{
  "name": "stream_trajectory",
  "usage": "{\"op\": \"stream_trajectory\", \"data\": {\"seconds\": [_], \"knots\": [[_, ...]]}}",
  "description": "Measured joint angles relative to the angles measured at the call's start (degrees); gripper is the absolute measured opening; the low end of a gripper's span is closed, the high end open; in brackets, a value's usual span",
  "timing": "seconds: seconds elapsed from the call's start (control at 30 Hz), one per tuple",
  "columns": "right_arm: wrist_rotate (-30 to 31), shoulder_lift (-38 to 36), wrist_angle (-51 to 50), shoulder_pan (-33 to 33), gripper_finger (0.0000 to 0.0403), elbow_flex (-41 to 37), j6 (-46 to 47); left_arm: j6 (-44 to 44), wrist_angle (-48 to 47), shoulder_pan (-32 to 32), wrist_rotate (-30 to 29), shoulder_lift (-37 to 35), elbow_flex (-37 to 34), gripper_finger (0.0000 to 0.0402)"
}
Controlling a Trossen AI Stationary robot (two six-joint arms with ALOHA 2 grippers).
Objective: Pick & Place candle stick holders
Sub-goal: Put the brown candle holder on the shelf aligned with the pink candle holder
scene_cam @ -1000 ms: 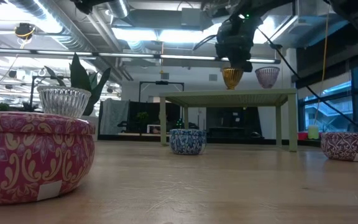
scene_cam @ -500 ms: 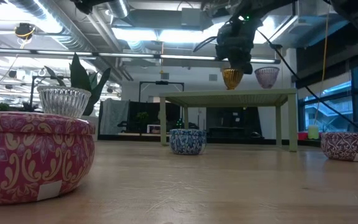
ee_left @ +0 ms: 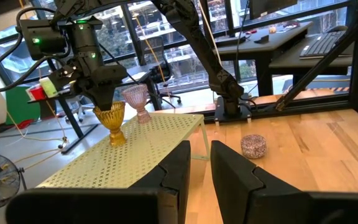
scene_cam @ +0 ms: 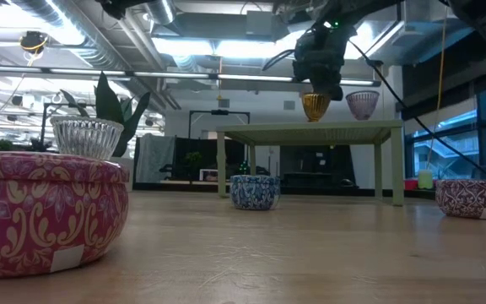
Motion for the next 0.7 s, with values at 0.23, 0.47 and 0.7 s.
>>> {"op": "stream_trajectory", "data": {"seconds": [0.23,0.47,0.7], "knots": [[0.09,0.04,-0.20,0.00,0.0040,0.00,0.00,0.00,0.00,0.00,0.00,0.00,0.00,0.0058],[0.17,0.07,-0.41,0.00,0.0045,0.00,-0.13,0.00,0.00,0.00,0.02,0.00,0.00,0.0058],[2.95,0.28,-0.81,0.46,0.0110,-0.15,-0.20,0.00,0.00,0.00,0.00,0.00,0.00,0.0058]]}}
